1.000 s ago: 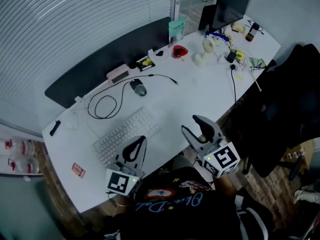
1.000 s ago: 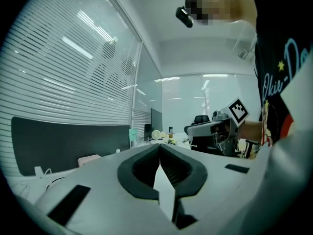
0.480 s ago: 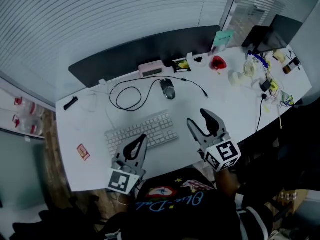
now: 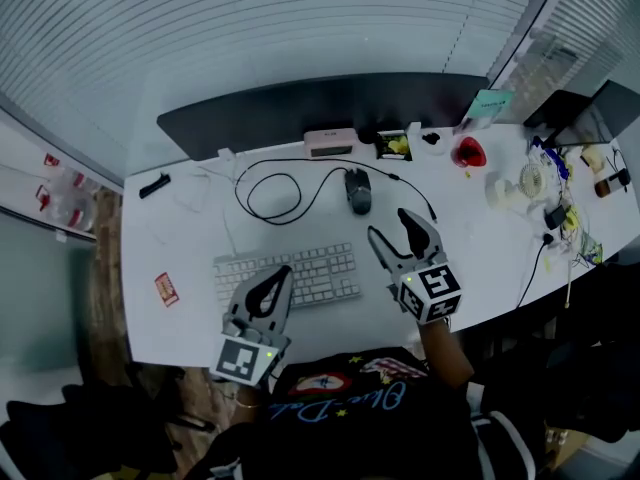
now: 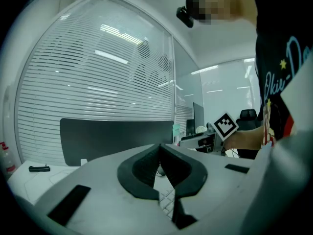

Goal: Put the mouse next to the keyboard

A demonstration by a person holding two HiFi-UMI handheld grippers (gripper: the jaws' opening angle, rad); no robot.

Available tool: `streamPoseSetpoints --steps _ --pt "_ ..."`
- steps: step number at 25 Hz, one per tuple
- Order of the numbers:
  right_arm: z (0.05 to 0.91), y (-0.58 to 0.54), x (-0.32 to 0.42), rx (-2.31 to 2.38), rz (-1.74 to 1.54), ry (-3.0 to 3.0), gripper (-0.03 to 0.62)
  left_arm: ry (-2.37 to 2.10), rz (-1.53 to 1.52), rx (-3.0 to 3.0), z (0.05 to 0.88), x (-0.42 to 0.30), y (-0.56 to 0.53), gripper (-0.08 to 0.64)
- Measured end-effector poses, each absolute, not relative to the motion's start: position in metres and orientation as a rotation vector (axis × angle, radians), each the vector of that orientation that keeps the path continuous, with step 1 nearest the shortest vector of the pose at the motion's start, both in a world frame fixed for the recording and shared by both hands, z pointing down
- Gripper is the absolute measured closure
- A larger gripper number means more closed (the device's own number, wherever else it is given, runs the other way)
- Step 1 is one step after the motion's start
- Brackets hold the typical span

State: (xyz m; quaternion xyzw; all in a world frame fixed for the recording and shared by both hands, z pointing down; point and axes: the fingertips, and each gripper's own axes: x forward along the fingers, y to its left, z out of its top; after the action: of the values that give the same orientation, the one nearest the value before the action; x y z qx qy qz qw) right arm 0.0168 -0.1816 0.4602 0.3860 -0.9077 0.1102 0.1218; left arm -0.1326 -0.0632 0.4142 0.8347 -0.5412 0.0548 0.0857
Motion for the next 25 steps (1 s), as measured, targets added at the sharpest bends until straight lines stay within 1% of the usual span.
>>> streamPoseSetpoints --steps 15,25 --pt "0.547 -0.258 -0.011 1.126 0.458 -2.501 0.327 -1.685 0.243 2.352 0.439 -0.157 -0.086 0.56" --pt "0.612 -0.283 -0.029 1.123 0.536 -2.352 0.31 -1.65 0.27 2.326 0.459 -0.169 -0.103 0.56"
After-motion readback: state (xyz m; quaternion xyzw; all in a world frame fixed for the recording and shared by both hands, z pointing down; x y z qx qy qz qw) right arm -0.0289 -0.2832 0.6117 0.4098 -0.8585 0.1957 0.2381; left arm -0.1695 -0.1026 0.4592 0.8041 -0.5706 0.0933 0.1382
